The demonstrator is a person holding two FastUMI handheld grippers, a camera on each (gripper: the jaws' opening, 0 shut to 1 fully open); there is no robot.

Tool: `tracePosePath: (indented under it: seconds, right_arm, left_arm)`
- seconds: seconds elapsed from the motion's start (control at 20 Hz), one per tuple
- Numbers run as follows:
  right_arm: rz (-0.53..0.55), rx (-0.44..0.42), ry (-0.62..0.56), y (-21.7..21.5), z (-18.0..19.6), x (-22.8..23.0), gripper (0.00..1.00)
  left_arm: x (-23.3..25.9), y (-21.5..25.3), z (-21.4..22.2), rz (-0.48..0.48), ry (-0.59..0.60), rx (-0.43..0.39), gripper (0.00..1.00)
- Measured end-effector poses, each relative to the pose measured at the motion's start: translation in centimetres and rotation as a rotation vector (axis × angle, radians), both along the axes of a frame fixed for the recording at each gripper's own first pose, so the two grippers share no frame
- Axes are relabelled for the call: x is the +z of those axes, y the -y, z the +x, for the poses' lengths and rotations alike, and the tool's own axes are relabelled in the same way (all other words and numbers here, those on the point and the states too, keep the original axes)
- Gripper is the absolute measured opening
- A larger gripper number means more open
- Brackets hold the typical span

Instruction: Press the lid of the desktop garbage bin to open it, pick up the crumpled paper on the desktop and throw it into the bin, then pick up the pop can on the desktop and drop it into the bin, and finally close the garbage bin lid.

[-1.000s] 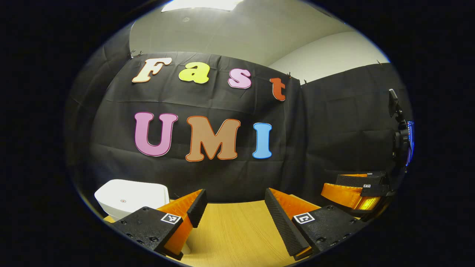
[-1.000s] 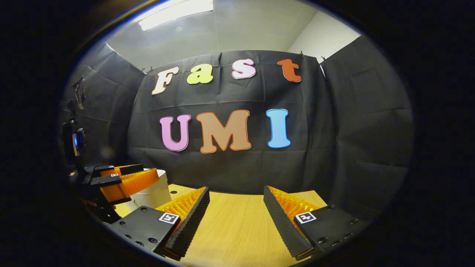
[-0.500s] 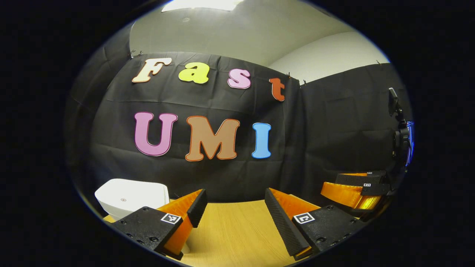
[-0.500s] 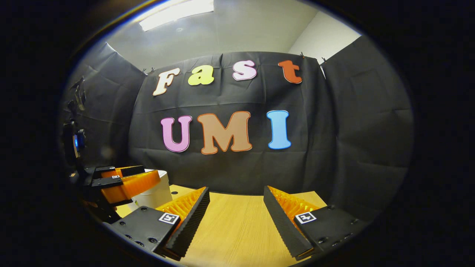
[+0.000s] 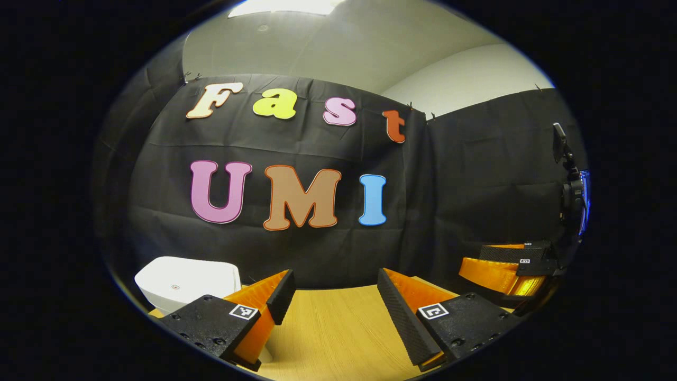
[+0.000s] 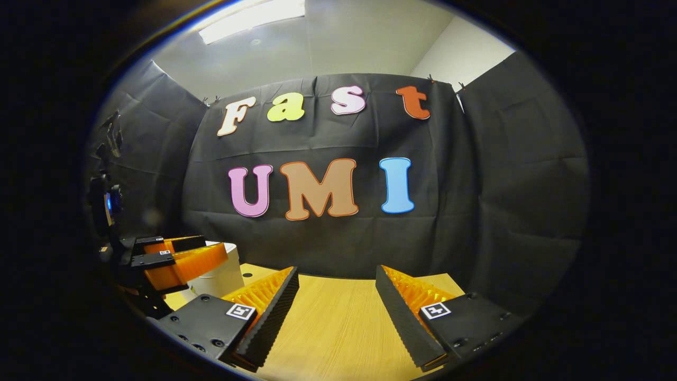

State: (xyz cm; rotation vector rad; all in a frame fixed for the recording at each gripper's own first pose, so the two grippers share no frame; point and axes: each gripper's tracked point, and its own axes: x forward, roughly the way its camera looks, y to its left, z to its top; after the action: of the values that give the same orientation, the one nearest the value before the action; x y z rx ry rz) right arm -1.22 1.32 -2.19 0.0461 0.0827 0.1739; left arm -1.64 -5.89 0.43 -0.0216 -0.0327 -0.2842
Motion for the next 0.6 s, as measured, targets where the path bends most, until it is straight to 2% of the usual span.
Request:
tracePosePath:
  seconds: [0.6]
  right_arm:
    - [-0.004,0.009,0.01,-0.13,0.33,0.14,0.97]
  left_arm:
    - [0.04,0.3,0.72,0.003,0.0,0.0,0.94]
